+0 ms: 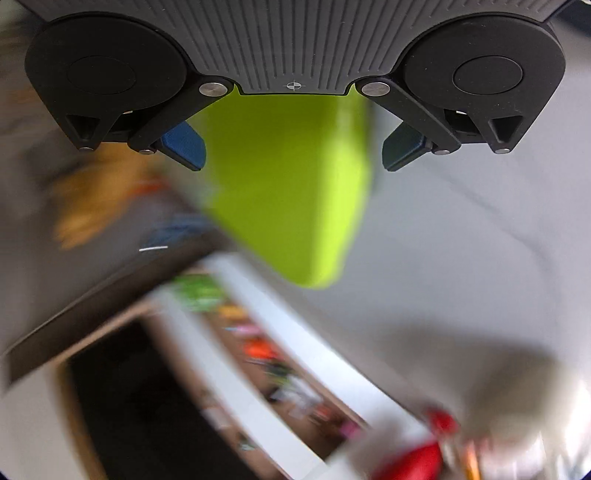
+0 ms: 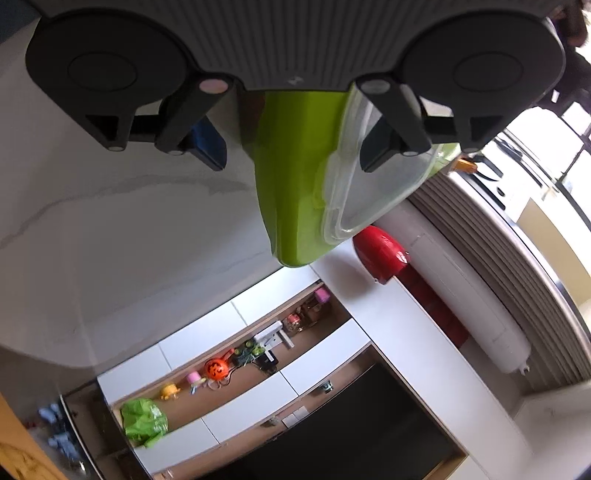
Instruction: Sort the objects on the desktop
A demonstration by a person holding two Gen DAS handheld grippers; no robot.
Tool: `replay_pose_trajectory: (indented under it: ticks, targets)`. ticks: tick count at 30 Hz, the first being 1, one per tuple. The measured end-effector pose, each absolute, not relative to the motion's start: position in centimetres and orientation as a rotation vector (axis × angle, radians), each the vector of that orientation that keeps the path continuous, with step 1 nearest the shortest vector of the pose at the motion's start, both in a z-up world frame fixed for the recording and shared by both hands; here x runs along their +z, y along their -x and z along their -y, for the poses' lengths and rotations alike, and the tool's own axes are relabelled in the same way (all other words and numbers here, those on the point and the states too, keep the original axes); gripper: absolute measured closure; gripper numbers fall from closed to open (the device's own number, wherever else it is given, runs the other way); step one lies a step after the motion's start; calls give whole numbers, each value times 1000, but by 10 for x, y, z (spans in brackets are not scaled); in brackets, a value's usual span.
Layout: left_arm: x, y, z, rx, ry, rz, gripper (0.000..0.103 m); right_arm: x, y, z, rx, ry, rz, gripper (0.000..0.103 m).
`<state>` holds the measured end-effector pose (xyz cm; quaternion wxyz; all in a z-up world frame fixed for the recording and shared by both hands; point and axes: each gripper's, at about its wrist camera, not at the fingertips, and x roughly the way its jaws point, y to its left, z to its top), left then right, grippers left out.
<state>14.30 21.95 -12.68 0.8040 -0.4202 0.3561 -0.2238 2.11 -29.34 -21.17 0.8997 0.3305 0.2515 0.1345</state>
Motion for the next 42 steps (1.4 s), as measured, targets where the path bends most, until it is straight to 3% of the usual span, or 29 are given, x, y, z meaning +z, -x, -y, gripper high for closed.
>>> replay_pose_trajectory:
  ticks: [7,11,15,17,18,19,23,25,27,32,42]
  targets:
    - [-187,-179,-228,-693,1188,-827,0,-227,-21,308,320,-804,-505,23]
    - [-211,-171,-243,-724,1413,-729,0,-240,-23,314,333,-887,-504,28]
    - [-211,-160,-250,-722,1447,-640,3,-247,-19,317,338,-903,-497,28]
    - [-209,-159,-246,-662,1385,-675,36,-247,-19,317,335,-893,-495,28]
    - [-211,-159,-243,-643,1377,-702,64,-247,-19,316,335,-886,-492,28]
    - [-216,-160,-241,-640,1394,-727,68,-246,-18,316,336,-879,-490,28]
    - [-219,-160,-236,-644,1396,-761,69,-246,-17,315,334,-875,-487,29]
    - [-216,-162,-238,-653,1395,-750,70,-245,-18,316,341,-877,-485,35]
    - [-214,-165,-239,-635,1385,-757,69,-243,-18,318,375,-878,-482,48]
    - [-197,-172,-239,-620,1318,-767,62,-234,-13,317,393,-877,-482,57]
    - [-200,-153,-252,-622,1364,-698,62,-227,-28,303,411,-855,-485,55]
